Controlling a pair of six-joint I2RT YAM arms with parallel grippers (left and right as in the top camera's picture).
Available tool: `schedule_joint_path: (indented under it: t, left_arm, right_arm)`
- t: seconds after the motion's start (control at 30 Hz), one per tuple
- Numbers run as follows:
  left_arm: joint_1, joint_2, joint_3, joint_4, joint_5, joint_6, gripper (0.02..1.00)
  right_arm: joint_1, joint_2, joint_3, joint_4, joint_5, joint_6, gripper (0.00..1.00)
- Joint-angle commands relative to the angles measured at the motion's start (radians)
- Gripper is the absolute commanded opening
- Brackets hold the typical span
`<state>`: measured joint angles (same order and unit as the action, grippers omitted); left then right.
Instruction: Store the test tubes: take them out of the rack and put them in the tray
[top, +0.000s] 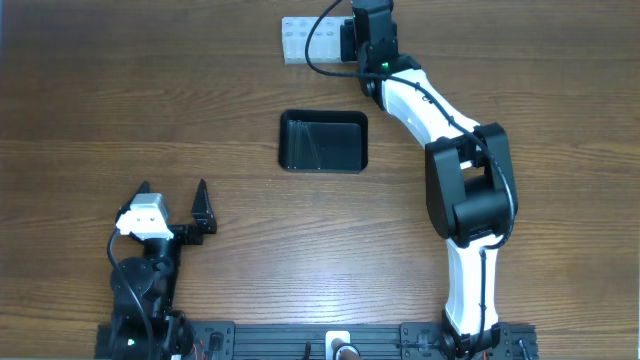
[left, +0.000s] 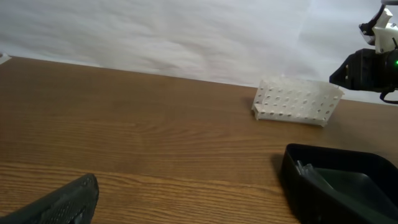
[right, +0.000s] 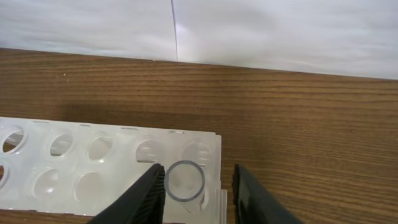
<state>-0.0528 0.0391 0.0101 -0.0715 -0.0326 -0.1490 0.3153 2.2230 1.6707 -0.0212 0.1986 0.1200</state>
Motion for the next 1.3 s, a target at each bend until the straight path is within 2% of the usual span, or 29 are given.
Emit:
schedule_joint_path:
  t: [0.03,0.5,1.07,1.3]
  left_arm:
    - [0.006,-0.005,-0.004,-0.001,0.006,0.018,1.000]
    - [0.006,-0.005,-0.004,-0.001,0.007,0.018,0.998]
    - [0.006,-0.005,-0.004,0.000,0.006,0.018,1.000]
    - [0.006,-0.005,-0.004,0.000,0.006,0.018,0.998]
  right_arm:
    - [-0.007,0.007,0.005,0.003,0.012,-0.002,0.299]
    - [-0.007,0.007,0.005,0.003,0.012,-0.001,0.159]
    - [-0.005,-0.003,0.005,0.025,0.012,0.007,0.093]
    - [0.004,-0.132,0.005,0.033,0.013,0.006,0.088]
